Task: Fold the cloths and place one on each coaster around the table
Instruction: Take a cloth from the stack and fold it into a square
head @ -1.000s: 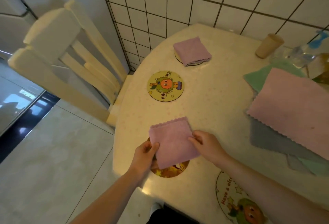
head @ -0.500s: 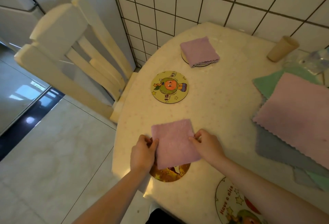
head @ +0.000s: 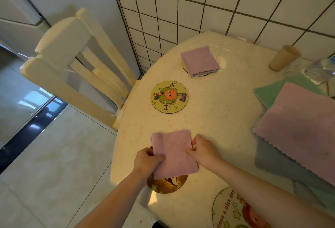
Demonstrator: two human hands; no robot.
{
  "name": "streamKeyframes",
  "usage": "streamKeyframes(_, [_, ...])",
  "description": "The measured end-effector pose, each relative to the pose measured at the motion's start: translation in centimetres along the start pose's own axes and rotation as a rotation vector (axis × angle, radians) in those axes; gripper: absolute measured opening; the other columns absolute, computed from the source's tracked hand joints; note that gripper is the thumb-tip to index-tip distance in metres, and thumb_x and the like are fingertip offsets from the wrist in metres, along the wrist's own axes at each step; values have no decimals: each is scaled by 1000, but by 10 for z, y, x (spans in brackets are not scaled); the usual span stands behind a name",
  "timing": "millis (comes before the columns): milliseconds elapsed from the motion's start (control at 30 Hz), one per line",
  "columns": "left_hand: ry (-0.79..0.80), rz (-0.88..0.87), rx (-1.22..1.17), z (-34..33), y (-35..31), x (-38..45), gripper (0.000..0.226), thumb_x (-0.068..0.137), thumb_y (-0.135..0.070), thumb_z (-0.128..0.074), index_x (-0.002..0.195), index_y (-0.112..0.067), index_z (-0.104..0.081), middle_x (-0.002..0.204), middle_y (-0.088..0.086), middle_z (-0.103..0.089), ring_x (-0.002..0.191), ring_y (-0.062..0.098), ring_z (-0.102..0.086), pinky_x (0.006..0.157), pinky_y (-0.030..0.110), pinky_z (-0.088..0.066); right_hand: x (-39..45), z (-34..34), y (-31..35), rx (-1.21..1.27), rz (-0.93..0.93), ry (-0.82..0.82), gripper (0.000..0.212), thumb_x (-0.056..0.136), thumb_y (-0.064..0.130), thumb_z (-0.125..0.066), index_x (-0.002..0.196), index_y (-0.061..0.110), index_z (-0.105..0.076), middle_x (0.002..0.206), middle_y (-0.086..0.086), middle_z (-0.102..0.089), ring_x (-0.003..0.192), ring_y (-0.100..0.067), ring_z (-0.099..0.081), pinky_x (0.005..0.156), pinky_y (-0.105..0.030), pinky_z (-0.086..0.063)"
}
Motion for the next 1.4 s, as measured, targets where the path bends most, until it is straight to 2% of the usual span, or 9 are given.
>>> streamKeyframes(133, [243, -122, -128, -3, -26, -8, 34, 72, -20, -71, 97, -2, -57, 98, 17, -64, 90, 28, -64, 77, 43, -54, 15, 20, 17, 84, 135, 15, 68, 77, 15, -64, 137, 16, -33, 134, -7, -39, 119, -25, -44, 99, -35, -43])
streamKeyframes(233, [401, -206, -151, -4, -48, -9, 32, 69, -15, -70, 93, -1, -54, 90, 15, -59, 83, 24, -60, 65, 32, -48, 23, 32, 32, 183, 213, 184, 90, 73, 13, -63, 148, 27, -16, 147, -2, -25, 134, -28, -22, 109, -39, -30])
streamKeyframes(367, [544, -228, -157, 6, -77, 3, 38, 70, -8, -68, 103, 3, -53, 99, 19, -63, 92, 28, -62, 70, 36, -47, 29, 39, 38, 541, 162, 483, 52, 74, 4, -62, 123, 18, -51, 120, -5, -57, 110, -21, -55, 89, -34, -47])
streamKeyframes(500, [602, -205, -206, 28, -111, 33, 45, 71, -10, -74, 112, -4, -55, 110, 21, -66, 99, 33, -65, 74, 38, -52, 44, 56, 38, 642, 126, 440, 35, 66, 22, -67, 99, 11, -63, 94, -3, -63, 91, -17, -62, 80, -34, -50])
streamKeyframes(667, [542, -200, -241, 56, -162, 85, 53, 63, -19, -86, 111, -11, -64, 105, 13, -68, 88, 23, -65, 64, 28, -58, 72, 66, 40, 798, 2, 292, 21, 80, 27, -67, 98, 19, -61, 91, 0, -63, 82, -17, -60, 71, -35, -53])
streamKeyframes(800, [374, -300, -205, 68, -200, 134, 37, 73, -3, -77, 107, -11, -65, 101, 11, -67, 92, 23, -63, 77, 33, -54, 99, 68, 50, 883, -110, 126, 19, 88, 7, -47, 97, 18, -61, 86, -1, -61, 72, -13, -59, 57, -25, -50])
streamKeyframes(1033, [97, -559, 152, 56, -234, 193, 14, 79, -8, -75, 81, -18, -65, 87, 2, -66, 78, 16, -60, 73, 31, -54, 138, 55, 45, 642, -286, -117, 22, 84, 11, -54, 106, 11, -59, 96, -7, -62, 79, -24, -63, 67, -36, -57])
streamKeyframes(1133, [68, -661, 305, 50, -229, 199, 11, 81, -13, -73, 91, -15, -68, 94, 4, -66, 82, 15, -61, 78, 26, -49, 139, 51, 41, 546, -303, -171, 15, 82, 14, -58, 97, 13, -58, 97, -8, -65, 87, -27, -64, 80, -44, -54])
streamKeyframes(1400, [6, -818, 468, 49, -228, 185, 19, 85, -15, -68, 103, -19, -69, 105, 0, -61, 89, 12, -56, 82, 23, -44, 133, 51, 35, 599, -294, -266, 8, 85, 15, -57, 92, 18, -57, 96, -8, -68, 84, -27, -66, 81, -41, -55])
Point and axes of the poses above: each hand's wrist, its own x-axis towards the middle knuckle, its own z-axis out of the back of the hand, y = z × x, the point moved 7 cm from there along x, towards the middle knuckle
